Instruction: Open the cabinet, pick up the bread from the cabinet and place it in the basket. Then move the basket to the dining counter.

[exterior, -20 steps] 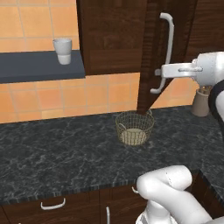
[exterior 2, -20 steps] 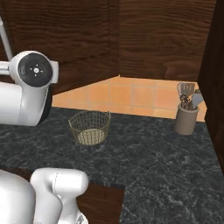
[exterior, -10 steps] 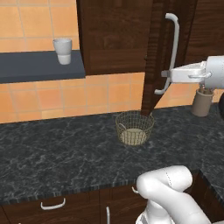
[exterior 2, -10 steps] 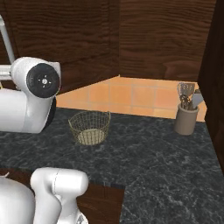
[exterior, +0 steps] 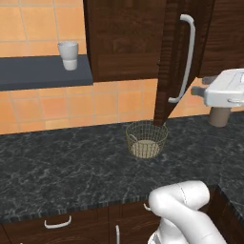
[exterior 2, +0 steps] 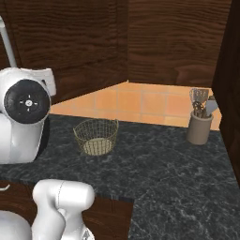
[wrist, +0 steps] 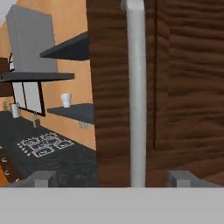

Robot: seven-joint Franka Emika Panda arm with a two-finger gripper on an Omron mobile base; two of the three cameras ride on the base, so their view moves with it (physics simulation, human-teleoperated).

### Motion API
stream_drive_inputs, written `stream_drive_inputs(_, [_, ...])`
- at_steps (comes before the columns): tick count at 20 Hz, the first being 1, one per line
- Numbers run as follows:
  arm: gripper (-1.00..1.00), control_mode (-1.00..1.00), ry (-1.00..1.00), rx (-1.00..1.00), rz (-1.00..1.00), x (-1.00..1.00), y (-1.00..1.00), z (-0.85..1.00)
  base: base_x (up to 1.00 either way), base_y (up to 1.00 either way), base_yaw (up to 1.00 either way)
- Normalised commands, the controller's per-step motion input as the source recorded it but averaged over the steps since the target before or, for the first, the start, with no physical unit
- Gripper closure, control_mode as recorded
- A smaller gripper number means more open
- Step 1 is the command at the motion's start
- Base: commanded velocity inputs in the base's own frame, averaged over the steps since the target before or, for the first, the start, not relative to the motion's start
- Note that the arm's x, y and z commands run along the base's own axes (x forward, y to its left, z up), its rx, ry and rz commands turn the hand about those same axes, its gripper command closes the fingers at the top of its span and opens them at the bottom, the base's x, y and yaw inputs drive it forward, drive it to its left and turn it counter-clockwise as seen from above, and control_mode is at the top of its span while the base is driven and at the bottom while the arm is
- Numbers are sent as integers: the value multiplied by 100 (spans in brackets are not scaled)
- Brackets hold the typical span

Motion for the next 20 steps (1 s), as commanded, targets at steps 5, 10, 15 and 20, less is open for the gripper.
stream_drive_inputs(5, [-100, -100, -5, -39, -6, -77, 34, 15, 0, 0, 0])
stream_drive_inputs(10, [-100, -100, 0, -63, -13, -43, 71, 1, 0, 0, 0])
stream_drive_inputs(15, [-100, -100, 0, -75, -21, -1, 90, 0, 0, 0, 0])
stream_drive_inputs(20, [-100, -100, 0, -78, -32, 50, 63, -22, 0, 0, 0])
